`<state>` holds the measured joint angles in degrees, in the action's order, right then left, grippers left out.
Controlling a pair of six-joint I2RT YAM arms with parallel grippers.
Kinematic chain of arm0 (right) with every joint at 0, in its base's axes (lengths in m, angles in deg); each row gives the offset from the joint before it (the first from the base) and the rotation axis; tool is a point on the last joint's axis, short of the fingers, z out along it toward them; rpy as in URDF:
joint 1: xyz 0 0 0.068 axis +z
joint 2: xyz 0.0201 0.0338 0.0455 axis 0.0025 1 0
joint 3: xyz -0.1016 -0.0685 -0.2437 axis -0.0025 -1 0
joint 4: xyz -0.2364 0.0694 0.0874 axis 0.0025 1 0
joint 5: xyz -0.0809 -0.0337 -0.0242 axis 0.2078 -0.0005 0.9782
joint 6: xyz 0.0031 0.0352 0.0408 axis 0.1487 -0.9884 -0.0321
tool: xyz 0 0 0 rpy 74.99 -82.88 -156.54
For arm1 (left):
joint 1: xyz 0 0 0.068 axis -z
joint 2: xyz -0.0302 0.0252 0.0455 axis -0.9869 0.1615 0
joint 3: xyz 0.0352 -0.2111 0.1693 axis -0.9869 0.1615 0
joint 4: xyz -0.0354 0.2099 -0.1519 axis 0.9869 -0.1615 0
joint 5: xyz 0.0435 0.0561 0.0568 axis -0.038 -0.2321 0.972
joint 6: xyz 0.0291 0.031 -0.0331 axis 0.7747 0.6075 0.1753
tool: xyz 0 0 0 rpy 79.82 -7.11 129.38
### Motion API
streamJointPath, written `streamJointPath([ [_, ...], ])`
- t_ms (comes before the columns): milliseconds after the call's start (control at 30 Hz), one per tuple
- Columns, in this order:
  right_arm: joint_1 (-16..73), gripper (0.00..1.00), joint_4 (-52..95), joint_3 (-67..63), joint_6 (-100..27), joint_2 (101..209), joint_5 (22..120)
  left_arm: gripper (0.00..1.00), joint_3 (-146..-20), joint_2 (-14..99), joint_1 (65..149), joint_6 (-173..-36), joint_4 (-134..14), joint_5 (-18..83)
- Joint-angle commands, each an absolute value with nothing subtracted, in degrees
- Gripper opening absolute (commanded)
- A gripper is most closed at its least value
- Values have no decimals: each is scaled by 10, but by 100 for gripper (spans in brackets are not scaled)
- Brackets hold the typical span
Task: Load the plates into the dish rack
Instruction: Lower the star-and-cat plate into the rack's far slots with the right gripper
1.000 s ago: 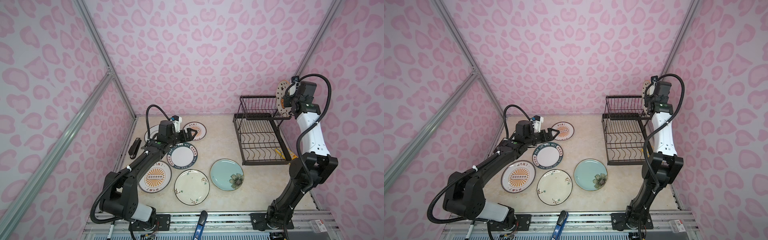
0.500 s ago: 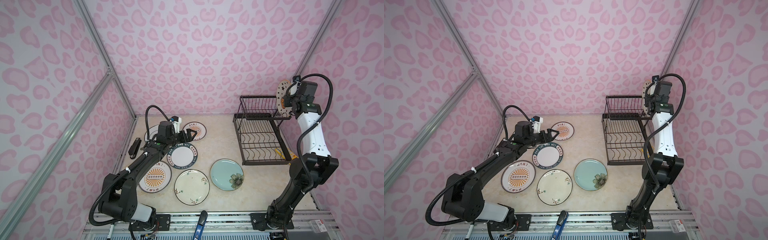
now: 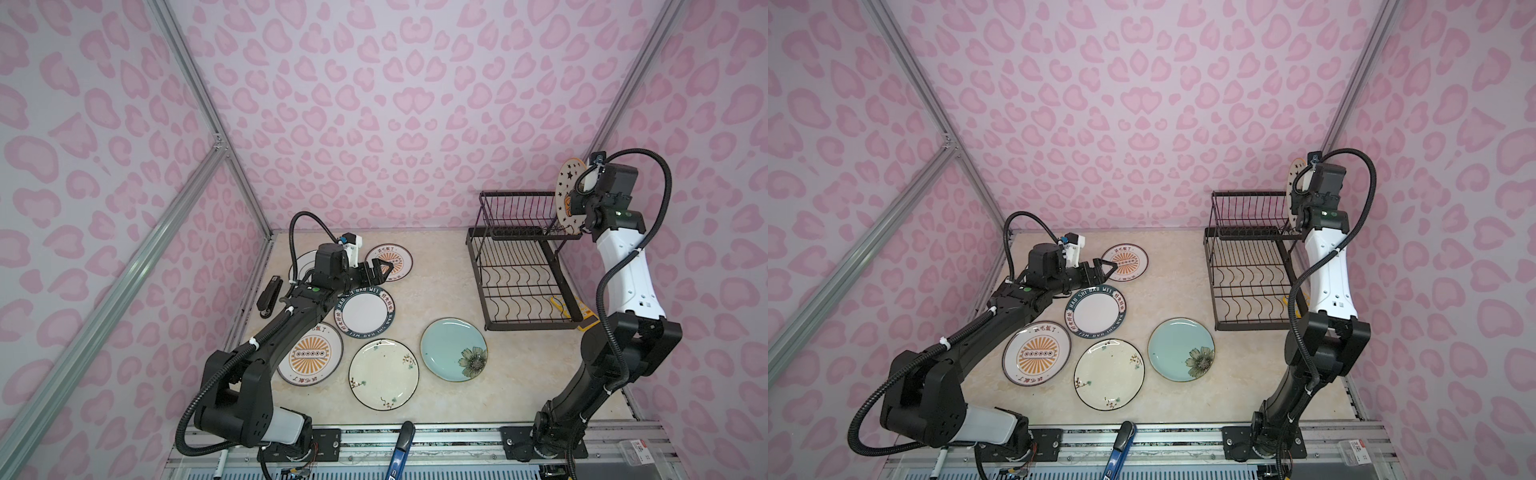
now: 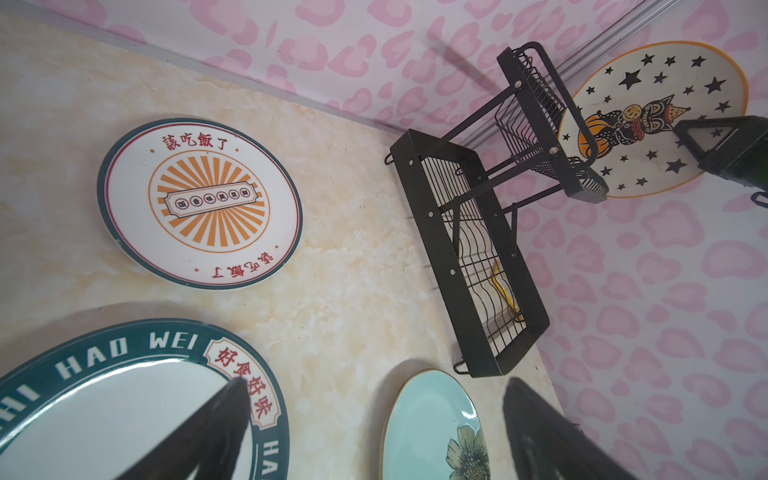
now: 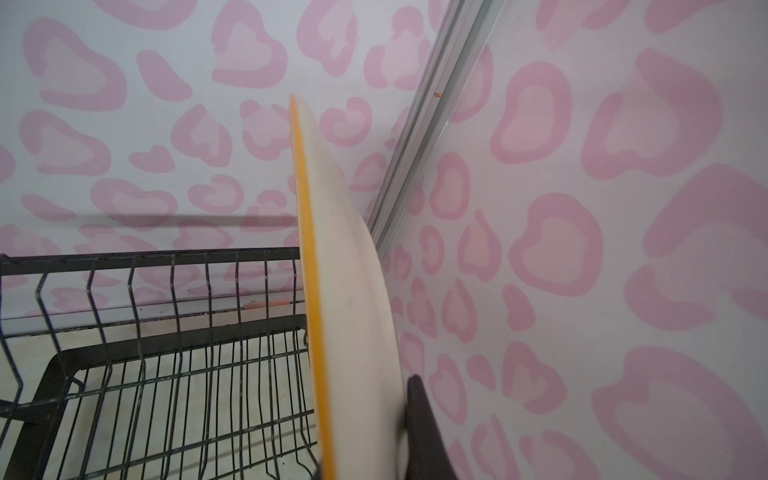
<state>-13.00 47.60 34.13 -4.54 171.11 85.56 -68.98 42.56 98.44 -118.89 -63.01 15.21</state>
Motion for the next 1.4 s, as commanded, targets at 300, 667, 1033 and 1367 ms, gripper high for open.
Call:
streamJointPath([
  [300,-120,0,457,343,-35,1712,876,97,-690,422,984,-1178,-623,157],
  [667,-114,0,473,363,-19,1723,880,97,-693,427,983,-1178,-623,158],
  [1033,-109,7,479,370,-20,1729,892,97,-697,427,983,-1178,-624,156],
  [1367,-107,13,479,371,-22,1730,899,97,-702,431,982,-1177,-627,155],
])
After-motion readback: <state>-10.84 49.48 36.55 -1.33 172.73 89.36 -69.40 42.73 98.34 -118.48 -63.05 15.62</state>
